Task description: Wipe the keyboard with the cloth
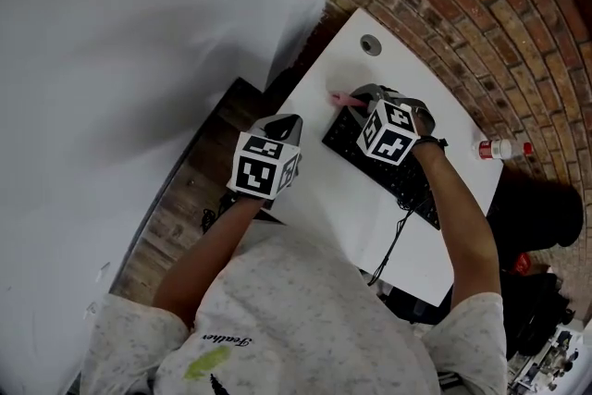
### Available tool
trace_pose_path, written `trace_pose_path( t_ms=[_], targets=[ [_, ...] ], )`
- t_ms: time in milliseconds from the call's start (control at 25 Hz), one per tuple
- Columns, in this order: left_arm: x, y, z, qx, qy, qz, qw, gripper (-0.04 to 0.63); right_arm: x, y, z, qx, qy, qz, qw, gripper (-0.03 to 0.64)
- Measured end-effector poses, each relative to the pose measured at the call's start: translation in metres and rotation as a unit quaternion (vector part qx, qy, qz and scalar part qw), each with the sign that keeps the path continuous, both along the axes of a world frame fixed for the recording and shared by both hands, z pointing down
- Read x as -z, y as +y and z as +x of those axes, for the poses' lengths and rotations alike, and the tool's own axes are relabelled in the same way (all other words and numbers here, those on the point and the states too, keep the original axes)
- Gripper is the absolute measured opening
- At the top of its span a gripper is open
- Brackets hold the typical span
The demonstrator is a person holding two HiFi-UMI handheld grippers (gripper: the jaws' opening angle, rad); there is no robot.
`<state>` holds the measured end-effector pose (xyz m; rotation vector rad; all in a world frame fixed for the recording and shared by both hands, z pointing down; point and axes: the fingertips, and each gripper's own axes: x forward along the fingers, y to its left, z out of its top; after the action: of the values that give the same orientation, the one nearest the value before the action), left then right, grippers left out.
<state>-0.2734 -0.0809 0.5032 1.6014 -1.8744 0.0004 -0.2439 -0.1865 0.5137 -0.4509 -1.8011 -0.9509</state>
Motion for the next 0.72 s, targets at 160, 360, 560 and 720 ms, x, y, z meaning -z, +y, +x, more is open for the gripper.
trace_pose_path(
  t_ms=[160, 360, 560, 720],
  targets=[
    [0.000, 0.009, 0.002, 0.016, -0.001, 0.000, 0.9999, -0.006, -0.007, 0.013, 0.006, 0.039, 0.014, 0.010, 0.999, 0.023],
    [0.000, 0.017, 0.005, 0.034, -0.001, -0.003, 0.9994, -0.006, -0.010, 0.025, 0.013, 0.067, 0.027, 0.005, 0.997, 0.023],
    [0.001, 0.024, 0.010, 0.047, -0.002, -0.003, 0.9989, -0.006, -0.015, 0.043, 0.020, 0.100, 0.041, -0.002, 0.994, 0.023],
    [0.002, 0.030, 0.012, 0.059, -0.003, -0.005, 0.9983, -0.006, -0.016, 0.054, 0.024, 0.117, 0.047, -0.013, 0.992, 0.023]
  ],
)
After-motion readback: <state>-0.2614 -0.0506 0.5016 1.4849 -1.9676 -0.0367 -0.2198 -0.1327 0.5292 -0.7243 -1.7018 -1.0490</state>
